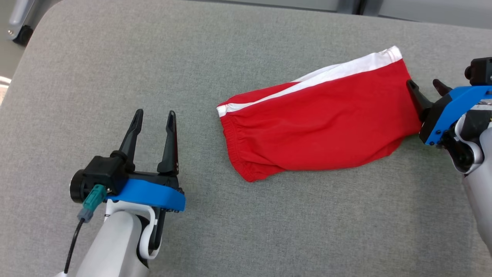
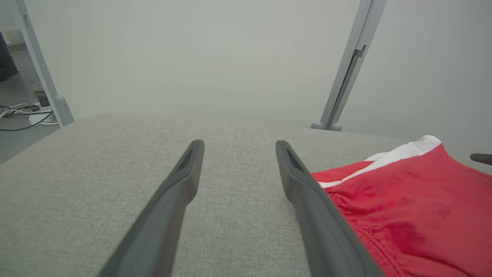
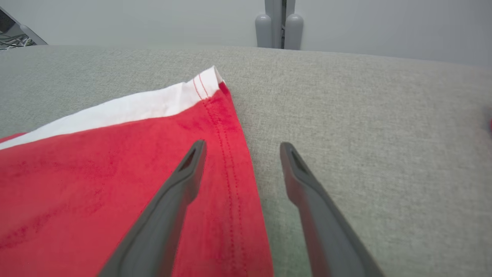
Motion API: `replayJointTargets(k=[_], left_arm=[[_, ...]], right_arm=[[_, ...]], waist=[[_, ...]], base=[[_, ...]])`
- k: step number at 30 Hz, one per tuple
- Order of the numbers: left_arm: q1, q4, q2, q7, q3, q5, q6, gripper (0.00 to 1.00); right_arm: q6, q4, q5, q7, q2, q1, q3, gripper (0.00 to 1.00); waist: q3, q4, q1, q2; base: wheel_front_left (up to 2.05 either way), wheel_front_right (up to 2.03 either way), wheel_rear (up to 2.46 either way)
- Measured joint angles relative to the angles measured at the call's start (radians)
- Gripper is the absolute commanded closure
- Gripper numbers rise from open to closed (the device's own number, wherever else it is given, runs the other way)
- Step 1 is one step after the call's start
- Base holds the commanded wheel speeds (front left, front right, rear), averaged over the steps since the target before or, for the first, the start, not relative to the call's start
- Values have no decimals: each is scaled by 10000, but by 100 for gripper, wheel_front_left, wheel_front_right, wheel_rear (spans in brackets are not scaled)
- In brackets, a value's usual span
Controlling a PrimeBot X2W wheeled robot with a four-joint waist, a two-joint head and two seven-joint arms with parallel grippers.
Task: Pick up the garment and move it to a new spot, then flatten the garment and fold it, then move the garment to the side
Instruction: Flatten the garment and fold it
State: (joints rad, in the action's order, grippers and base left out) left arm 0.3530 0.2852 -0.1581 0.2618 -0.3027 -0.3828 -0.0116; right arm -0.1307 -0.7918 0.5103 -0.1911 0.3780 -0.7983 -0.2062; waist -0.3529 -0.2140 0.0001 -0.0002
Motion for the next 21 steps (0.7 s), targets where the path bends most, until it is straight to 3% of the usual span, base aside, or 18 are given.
replayJointTargets(k=[13,14,21], left_arm=[[-221,194,765,0,1124,993,-794,0],[-222,207,800,0,1181,1034,-844,0],[-222,362,945,0,1438,1204,-984,0]], right_arm=[[2,-1361,-819,313,-560,-664,401,0],[13,-1392,-838,284,-562,-704,345,100],[0,-1306,-681,364,-675,-651,-46,100]], waist=[[-623,-514,0,1],[-634,-532,0,1],[-506,-444,0,2]], base=[[0,0,0],[0,0,0],[0,0,0]])
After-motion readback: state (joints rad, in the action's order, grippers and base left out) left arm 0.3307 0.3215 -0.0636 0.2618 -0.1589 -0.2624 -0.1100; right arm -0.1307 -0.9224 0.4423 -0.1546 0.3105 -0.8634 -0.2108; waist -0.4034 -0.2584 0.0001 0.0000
